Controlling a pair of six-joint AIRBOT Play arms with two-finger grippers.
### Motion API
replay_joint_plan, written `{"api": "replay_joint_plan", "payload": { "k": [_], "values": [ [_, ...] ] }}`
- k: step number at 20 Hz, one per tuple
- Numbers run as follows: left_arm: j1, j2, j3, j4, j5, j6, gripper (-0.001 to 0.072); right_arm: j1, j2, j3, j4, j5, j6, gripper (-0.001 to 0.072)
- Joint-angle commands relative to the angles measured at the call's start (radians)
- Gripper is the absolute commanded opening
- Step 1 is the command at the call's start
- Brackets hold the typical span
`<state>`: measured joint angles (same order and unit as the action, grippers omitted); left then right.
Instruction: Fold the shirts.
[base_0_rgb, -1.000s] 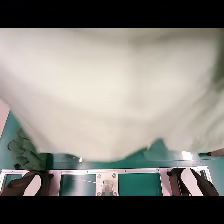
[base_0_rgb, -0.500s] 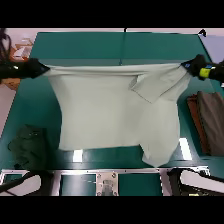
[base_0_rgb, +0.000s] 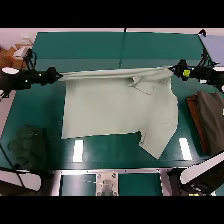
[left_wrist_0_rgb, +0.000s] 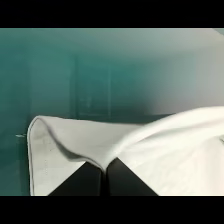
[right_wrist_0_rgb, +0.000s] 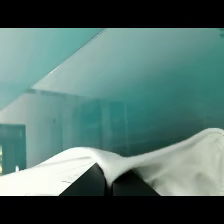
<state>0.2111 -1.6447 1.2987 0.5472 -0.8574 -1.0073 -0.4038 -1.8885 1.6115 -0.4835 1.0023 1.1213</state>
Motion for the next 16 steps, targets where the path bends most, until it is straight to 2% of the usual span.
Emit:
{"api": "replay_joint_plan", "payload": {
  "k": [1, 4, 6, 12, 16],
  "values": [
    [0.002, -0.019, 0.061, 0.138, -0.116, -0.097, 0.0019, -0.032, -0.013, 0.067, -0.160, 0.161, 0.057, 0.0017],
    [-0.012, -0.019, 0.068, 0.261, -0.242, -0.198, 0.0018, -0.034, 0.016, 0.057, -0.321, 0.283, 0.077, 0.0017],
    [-0.048, -0.019, 0.041, 0.348, -0.284, -0.245, 0.0019, -0.018, 0.027, 0.032, -0.429, 0.308, 0.107, 0.0017],
    [-0.145, -0.020, 0.007, 0.550, -0.279, -0.376, 0.0019, 0.018, 0.033, -0.035, -0.609, 0.308, 0.150, 0.0016],
    [-0.148, -0.020, 0.007, 0.577, -0.287, -0.411, 0.0019, 0.032, 0.032, -0.039, -0.654, 0.307, 0.165, 0.0017]
  ]
}}
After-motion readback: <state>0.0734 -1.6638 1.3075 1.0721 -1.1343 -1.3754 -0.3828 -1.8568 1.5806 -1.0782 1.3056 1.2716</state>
